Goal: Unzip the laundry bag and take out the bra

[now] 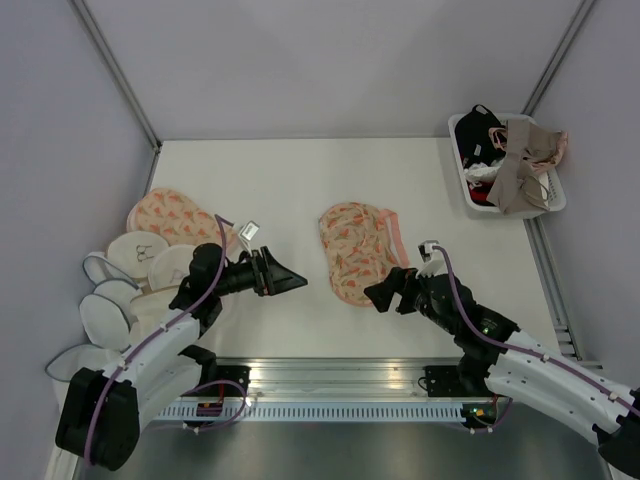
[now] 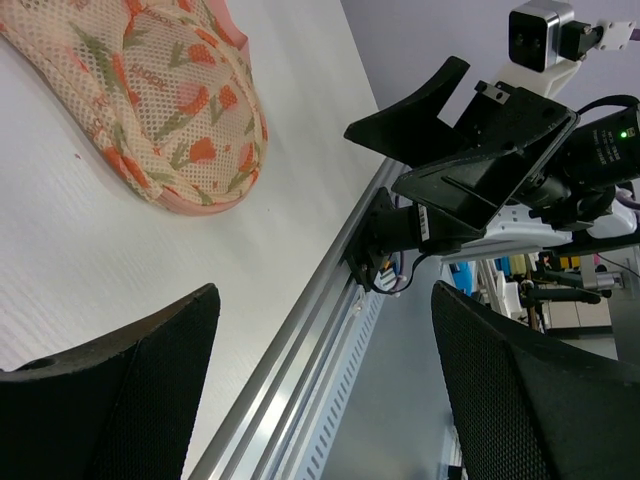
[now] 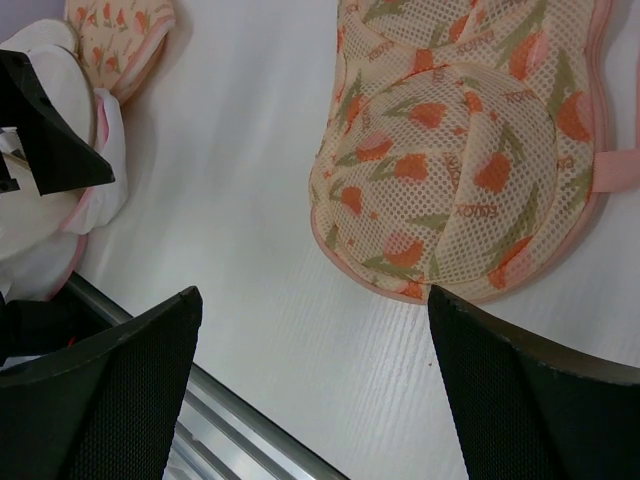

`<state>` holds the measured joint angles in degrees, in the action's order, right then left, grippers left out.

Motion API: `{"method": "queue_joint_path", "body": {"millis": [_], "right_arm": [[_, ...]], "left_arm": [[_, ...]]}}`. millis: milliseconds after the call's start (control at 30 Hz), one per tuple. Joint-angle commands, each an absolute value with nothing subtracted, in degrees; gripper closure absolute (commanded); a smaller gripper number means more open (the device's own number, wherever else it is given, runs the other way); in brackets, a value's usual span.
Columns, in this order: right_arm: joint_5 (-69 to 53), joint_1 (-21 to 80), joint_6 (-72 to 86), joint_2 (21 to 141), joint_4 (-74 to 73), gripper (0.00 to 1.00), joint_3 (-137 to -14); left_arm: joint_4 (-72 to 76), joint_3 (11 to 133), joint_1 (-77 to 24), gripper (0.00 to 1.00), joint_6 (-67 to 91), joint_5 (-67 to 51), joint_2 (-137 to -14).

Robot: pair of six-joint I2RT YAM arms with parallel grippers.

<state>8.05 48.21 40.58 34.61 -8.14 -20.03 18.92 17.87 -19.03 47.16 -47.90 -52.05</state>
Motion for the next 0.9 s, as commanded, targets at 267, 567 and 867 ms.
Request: {"method": "queue_joint_path", "body": {"millis": [267,567,867], "right_arm": [[22.1,48.3,37.5,57.9,-4.6,0.04,-35.1],[30.2,48.3,40.0,88.1,-0.5,1.0,-54.7],[30.8,47.1,45.1,105.7,1.2,1.0,-66.1]], "left_arm": [[19.2,17.6,-19.2,0.1,48.6,-46.8,-49.0],[13.4,16.7,-19.2,0.1,48.5,-44.3,-42.9],[5.9,16.3,-19.3,0.1,47.8,-41.5,-34.5]]}}
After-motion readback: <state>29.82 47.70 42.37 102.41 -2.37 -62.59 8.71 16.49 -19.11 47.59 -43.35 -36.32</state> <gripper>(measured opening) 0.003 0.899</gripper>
